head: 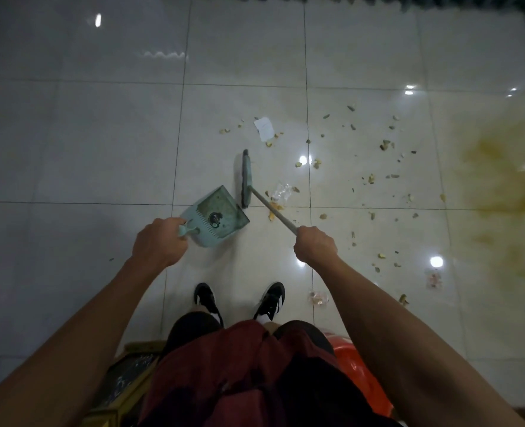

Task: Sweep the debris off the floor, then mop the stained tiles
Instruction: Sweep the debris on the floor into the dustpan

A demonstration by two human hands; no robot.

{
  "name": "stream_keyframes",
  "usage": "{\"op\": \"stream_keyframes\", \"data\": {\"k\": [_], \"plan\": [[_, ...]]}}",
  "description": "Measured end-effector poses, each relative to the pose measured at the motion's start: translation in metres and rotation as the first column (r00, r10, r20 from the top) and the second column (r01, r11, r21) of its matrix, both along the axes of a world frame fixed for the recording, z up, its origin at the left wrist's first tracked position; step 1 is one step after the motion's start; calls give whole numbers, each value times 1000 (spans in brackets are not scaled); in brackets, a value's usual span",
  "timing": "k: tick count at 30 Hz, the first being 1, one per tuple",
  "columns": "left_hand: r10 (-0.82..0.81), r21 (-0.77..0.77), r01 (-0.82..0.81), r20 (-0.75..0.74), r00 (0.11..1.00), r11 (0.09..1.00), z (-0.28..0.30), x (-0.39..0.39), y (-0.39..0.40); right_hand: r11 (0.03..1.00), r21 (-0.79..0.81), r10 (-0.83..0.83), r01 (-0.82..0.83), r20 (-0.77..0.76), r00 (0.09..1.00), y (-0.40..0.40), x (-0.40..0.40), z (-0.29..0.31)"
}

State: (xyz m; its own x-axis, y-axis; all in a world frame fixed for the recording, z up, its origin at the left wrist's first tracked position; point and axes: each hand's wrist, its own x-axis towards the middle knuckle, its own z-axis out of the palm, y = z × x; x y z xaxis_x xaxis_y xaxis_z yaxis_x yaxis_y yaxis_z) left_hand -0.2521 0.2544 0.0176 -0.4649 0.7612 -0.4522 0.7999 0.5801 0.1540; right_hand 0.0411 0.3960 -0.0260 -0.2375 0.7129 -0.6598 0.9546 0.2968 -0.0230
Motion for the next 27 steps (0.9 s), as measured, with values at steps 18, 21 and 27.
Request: {"op": "stream_keyframes", "data": {"k": [18, 21, 27], "plan": [[-28, -54, 30, 37, 999, 998, -24, -178, 59, 991, -94, -95, 92, -32, 995, 37, -198, -27], [-67, -67, 71, 54, 996, 995, -25, -188, 76, 994, -81, -78, 77, -6, 997, 40, -208, -27], [-102, -90, 105, 32, 994, 990, -28, -178, 97, 994, -80, -70, 77, 79, 994, 41, -186, -28]]}}
